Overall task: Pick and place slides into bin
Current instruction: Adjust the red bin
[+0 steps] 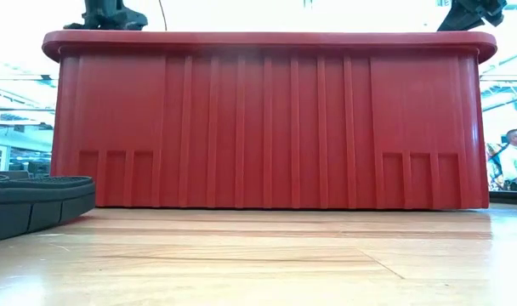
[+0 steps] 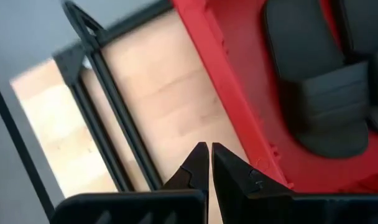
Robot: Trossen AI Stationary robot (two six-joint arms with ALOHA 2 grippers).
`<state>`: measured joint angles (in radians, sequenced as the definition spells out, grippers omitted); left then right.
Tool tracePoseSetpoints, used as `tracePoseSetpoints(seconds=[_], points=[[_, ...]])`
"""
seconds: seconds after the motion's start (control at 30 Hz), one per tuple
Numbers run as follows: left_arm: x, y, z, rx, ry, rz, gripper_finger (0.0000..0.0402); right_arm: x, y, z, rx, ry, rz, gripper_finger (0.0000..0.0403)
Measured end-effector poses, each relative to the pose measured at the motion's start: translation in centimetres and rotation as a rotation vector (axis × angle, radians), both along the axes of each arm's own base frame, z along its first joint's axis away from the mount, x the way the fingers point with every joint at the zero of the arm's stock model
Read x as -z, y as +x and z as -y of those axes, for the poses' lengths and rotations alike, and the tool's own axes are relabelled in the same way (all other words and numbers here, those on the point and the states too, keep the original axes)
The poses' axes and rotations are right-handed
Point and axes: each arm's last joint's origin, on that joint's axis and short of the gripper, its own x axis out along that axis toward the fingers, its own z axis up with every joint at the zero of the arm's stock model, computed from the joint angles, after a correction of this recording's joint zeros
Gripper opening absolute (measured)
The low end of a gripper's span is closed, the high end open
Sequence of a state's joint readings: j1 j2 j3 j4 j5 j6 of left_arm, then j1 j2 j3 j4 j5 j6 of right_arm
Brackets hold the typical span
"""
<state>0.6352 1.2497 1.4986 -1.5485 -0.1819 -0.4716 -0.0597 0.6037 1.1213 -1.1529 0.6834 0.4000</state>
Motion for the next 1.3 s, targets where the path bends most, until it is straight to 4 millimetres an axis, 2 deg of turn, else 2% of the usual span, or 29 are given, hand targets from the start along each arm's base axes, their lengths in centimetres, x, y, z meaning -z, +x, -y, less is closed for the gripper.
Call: tracePoseSetpoints(seconds=[0.47,0.6,1.13,1.3], points=[[5.3,0.9,-1.3,0.006,-0.112,0.015,0.0014,0.0,0.0,0.0,-0.004,0.001,-0.007,0.0000],[5.9,1.2,-1.5,0.019,-0.115,0.040,0.0014,0.1,-0.1,0.0,-0.011,-0.005,-0.019,0.0000],[5.9,1.3,-1.9,0.037,-0.094,0.069,0.0014,0.1,-0.1,0.0,-0.024,-0.024,-0.044,0.0000],[4.4,0.4,-1.6,0.068,0.015,0.055,0.0014,-0.1,0.1,0.0,-0.041,-0.033,-0.036,0.0000]])
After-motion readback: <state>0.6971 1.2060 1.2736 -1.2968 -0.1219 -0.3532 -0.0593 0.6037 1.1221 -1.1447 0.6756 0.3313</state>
